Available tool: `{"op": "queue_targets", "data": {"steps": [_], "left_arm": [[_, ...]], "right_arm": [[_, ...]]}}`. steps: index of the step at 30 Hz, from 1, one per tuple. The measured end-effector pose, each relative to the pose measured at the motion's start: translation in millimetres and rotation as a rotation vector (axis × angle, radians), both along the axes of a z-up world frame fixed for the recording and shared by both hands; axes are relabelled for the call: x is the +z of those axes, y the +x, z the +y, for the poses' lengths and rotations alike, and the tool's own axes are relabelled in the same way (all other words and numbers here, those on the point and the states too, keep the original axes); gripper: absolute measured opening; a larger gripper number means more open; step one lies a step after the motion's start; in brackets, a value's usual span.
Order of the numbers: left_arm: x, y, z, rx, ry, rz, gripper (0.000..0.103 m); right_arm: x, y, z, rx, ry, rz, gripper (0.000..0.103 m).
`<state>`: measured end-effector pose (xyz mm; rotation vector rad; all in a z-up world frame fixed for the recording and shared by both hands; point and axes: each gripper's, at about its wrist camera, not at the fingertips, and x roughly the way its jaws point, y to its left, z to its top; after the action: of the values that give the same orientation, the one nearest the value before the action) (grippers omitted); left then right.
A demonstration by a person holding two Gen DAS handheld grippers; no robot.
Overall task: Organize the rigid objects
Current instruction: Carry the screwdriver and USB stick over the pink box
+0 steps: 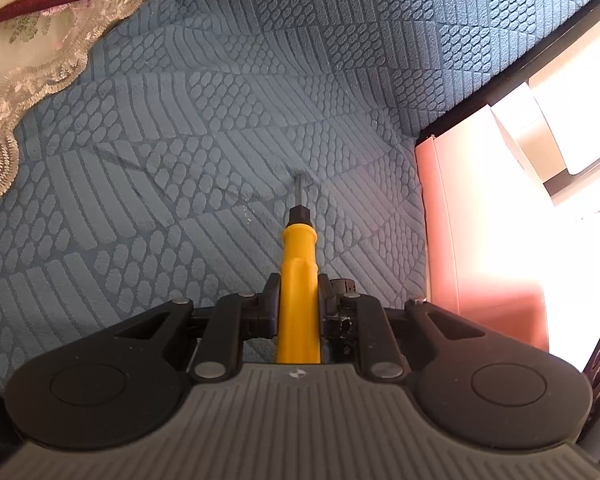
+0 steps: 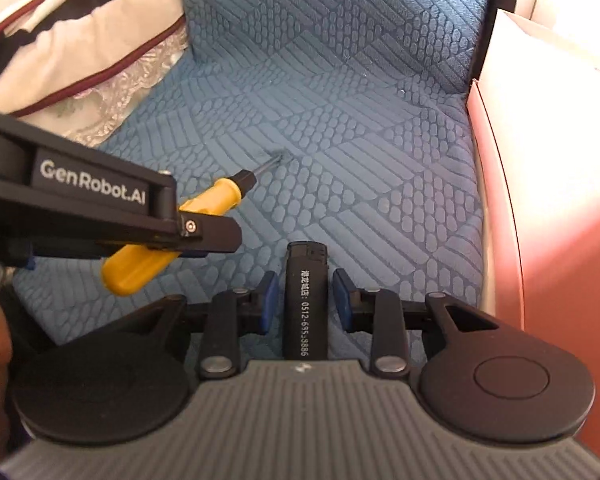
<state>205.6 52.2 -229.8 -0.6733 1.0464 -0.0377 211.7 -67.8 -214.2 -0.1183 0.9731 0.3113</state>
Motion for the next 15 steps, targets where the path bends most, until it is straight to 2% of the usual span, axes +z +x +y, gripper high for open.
{"op": "queue_targets", "data": {"steps": [7,15], "left_arm": [[-3,1,-4,-0.015,0.002,0.008,0.021],[12,-7,5,0.018,-0.035,-0.042,0.021]], "right_arm": [[5,-3,-3,-0.016,-0.016,-0.015,0.026],[33,-11,-17,-0.029,0.025,-0.061,0.026]]}}
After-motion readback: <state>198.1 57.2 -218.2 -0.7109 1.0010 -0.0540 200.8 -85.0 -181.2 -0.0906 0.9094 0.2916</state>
